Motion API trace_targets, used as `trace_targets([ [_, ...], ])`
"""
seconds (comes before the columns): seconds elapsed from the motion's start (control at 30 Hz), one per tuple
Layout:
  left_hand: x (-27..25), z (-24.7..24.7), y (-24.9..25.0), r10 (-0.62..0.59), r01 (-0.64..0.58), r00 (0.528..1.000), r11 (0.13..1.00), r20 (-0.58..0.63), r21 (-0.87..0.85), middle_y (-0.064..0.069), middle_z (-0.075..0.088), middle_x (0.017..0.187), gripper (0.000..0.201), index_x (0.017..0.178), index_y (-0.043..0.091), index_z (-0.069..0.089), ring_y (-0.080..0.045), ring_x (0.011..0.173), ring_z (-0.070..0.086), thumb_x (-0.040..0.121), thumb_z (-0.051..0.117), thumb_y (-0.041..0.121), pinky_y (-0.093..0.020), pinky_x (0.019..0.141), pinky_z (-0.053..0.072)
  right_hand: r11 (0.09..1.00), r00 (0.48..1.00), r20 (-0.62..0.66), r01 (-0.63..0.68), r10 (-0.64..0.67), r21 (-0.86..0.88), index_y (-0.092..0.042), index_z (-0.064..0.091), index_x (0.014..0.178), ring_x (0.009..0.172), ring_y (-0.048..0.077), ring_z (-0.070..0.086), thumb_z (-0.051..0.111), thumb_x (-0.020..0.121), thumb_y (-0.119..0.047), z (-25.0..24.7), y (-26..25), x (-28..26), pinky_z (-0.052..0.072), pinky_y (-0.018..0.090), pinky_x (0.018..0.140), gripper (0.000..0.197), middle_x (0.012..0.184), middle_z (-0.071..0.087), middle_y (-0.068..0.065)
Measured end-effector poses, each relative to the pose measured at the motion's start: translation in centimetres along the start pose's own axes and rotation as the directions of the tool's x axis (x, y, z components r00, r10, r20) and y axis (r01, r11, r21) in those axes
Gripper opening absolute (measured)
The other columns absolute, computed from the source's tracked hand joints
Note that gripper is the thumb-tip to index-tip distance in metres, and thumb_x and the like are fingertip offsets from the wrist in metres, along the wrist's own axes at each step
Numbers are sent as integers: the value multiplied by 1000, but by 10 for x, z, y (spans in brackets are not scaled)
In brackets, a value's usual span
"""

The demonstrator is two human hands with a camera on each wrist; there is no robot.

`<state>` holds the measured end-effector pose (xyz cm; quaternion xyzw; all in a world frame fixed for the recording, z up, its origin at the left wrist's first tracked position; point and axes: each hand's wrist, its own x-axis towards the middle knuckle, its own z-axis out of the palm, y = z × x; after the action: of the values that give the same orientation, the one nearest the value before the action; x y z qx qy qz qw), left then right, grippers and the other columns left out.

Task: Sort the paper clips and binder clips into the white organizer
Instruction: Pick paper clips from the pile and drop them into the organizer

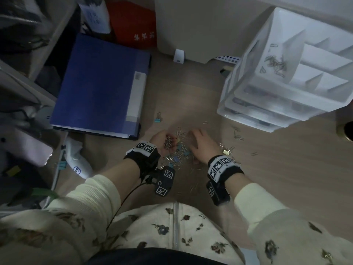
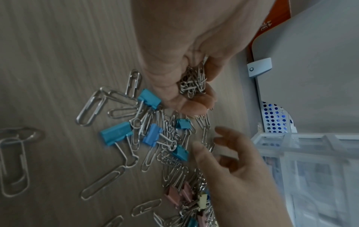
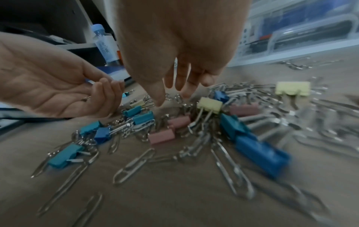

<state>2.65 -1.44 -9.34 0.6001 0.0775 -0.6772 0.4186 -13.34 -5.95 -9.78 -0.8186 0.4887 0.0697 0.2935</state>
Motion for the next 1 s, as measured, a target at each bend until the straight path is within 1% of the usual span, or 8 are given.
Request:
trace_targets([
  [0.13,1,-3,1,-5,5,1000,1000,-3,2,-2,55,44,25,69,2,55,-9,37,50,90,43,8,-18,41,44,991,991,110,83,-71,-107,-27,29,143,122,31,46,65,85,-27,1,-10,24,47,42,94,69,146,29,6],
  [0.2,1,-3,2,-6,6,1000,1000,-12,9,-2,54,49,24,70,3,56,-11,43,49,90,43,8,-20,43,44,980,978,177,135,-108,-147,-30,27,143,124,33,44,68,82,-26,1,-14,33,47,46,95,74,147,27,6],
  [0.3,2,-3,2,-3,3,1000,1000,-18,16,-4,52,57,22,73,5,56,-13,53,47,90,43,10,-23,49,44,970,968,209,176,-139,-166,-29,32,140,120,33,45,67,81,-21,2,-16,39,48,47,93,69,142,32,7],
  [0.47,2,-2,1,-1,1,1000,1000,-19,23,-2,53,48,26,70,7,53,-12,49,48,92,41,12,-23,51,43,975,983,132,148,-127,-166,-15,50,119,105,33,52,56,86,-11,5,-15,34,49,40,79,34,122,47,10],
  [0.63,1,-1,1,3,-3,1000,999,-21,36,-3,53,54,23,71,6,55,-12,48,50,90,44,10,-22,49,45,952,985,112,155,-129,-264,-9,52,112,97,34,56,55,86,-4,10,-15,24,42,37,67,27,114,50,11],
  [0.73,0,0,1,6,-5,1000,999,-17,39,-4,53,60,20,71,5,55,-12,50,50,89,45,8,-21,46,46,953,989,101,132,-108,-272,-7,53,114,100,34,56,54,88,-6,8,-15,18,41,37,71,26,115,52,13],
  [0.83,0,1,1,15,-15,1000,999,-16,41,-5,53,60,20,70,4,55,-12,48,50,88,46,7,-19,42,47,979,999,41,40,-32,-202,-6,55,112,101,35,56,48,93,-9,4,-11,12,42,37,74,20,113,55,14],
  [1.0,-5,4,0,42,-41,999,998,-3,41,-5,53,63,24,71,5,53,-14,56,50,91,42,9,-23,48,48,997,995,-62,-77,75,-31,-9,61,111,102,33,58,50,93,-12,-8,-7,2,45,35,81,22,112,61,14],
])
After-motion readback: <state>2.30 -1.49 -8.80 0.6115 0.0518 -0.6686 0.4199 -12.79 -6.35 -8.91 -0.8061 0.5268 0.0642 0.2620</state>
